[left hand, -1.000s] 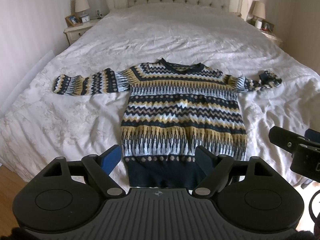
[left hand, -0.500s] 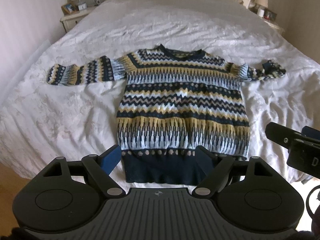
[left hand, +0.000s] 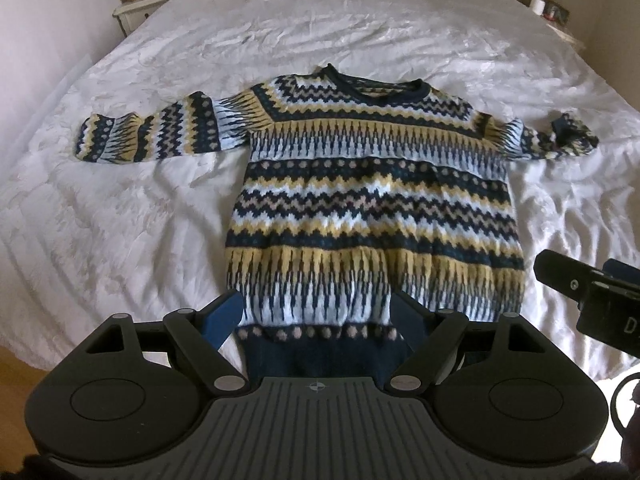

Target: Fold small clothes

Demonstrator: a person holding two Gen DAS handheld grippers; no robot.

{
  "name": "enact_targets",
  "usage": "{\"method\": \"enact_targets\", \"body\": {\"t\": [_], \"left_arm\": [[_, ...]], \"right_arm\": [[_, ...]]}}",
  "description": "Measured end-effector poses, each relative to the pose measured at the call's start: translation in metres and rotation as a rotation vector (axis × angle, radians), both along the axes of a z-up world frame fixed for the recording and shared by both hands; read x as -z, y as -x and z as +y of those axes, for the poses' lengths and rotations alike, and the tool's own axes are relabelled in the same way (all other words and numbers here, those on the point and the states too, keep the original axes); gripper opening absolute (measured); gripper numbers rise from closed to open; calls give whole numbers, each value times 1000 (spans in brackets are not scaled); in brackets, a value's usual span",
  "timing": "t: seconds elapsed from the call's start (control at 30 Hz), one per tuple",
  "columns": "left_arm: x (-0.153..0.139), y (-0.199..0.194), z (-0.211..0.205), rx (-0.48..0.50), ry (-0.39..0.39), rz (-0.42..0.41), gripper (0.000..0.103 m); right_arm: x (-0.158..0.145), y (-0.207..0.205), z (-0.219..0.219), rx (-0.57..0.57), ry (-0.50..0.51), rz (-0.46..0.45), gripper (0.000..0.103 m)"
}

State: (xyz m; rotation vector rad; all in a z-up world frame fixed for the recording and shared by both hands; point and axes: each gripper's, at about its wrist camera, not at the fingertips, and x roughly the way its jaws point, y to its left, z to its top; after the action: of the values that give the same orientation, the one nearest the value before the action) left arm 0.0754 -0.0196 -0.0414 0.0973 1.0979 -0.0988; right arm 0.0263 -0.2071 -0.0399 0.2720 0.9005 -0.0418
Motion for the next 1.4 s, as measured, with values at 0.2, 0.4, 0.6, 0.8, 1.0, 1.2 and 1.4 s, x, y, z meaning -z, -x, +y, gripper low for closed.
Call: {"method": "enact_targets", "body": {"t": [0.2, 0.4, 0.6, 0.8, 1.0, 1.2, 1.4], "left_arm": [[11, -34, 1, -12, 10, 48, 80], [12, -62, 2, -1, 17, 56, 80], [14, -89, 3, 18, 43, 66, 80], [20, -108, 5, 53, 62, 66, 80], [30, -117, 14, 48, 88, 70, 80], [33, -121, 30, 50, 77, 77, 80], [24, -126, 48, 32, 52, 15, 78]], "right_arm": [[11, -30, 2, -15, 13, 43, 93], [9, -55, 3, -9, 22, 51, 93], [7, -77, 6, 13, 21, 77, 93], [5, -90, 6, 52, 42, 110, 93], [6, -101, 15, 38, 82, 158, 93], [2, -115, 33, 4, 94, 161, 93], [-6, -130, 45, -36, 117, 139, 93]]}}
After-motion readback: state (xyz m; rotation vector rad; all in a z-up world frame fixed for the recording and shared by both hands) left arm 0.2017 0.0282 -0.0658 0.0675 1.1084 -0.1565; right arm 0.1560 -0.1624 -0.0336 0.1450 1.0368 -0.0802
